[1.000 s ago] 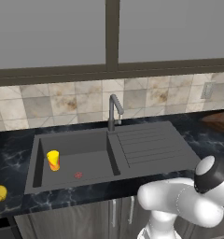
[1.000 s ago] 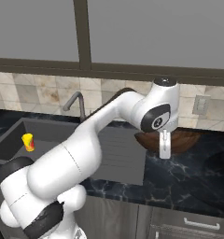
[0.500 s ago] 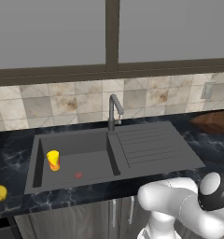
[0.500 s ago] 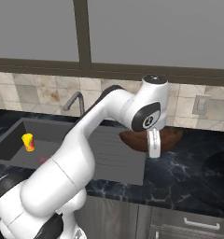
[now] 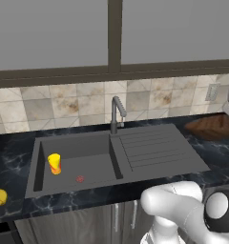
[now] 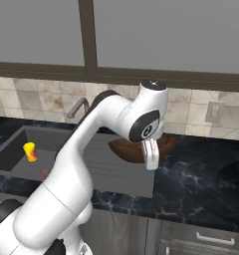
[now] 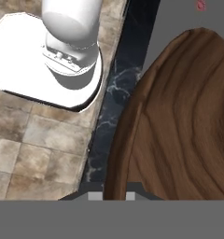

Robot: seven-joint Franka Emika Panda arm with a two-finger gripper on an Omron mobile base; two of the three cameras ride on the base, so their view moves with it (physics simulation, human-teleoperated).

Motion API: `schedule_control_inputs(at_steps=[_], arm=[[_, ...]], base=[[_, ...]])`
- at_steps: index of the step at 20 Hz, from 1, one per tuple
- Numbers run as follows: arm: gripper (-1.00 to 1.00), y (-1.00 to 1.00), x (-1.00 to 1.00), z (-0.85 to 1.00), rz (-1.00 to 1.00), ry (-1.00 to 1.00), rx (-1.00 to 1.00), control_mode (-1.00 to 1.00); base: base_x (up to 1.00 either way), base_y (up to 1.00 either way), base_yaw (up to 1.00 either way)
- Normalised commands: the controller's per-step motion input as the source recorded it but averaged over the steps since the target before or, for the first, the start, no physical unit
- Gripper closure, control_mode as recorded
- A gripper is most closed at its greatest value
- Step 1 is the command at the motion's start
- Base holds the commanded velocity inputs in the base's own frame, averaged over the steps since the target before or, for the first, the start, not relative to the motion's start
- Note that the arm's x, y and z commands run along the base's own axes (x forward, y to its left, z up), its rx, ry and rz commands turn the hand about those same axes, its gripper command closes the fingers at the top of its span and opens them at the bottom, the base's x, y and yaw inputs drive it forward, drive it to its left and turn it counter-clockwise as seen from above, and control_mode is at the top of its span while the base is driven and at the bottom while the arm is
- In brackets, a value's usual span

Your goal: Remove the lemon and bell pepper from the sink. Then move the bowl and cup from the counter to the sink for washing.

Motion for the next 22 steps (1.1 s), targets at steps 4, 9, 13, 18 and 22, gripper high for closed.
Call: schedule_control_inputs(at_steps=[4, 9, 13, 18, 22], arm=[[1.0, 0.44, -0.12, 0.0, 0.1, 0.03, 0.04, -1.0], [1.0, 0.46, -0.11, 0.0, 0.09, 0.03, 0.03, -1.0], [1.0, 0.49, -0.06, 0.0, 0.09, 0.01, 0.0, -1.0], [1.0, 0.48, -0.04, 0.0, 0.09, 0.0, 0.0, -1.0], [1.0, 0.49, -0.05, 0.0, 0.07, 0.0, 0.03, -1.0]], base=[[0.0, 0.0, 0.0], [0.0, 0.0, 0.0], [0.0, 0.0, 0.0], [0.0, 0.0, 0.0], [0.0, 0.0, 0.0]])
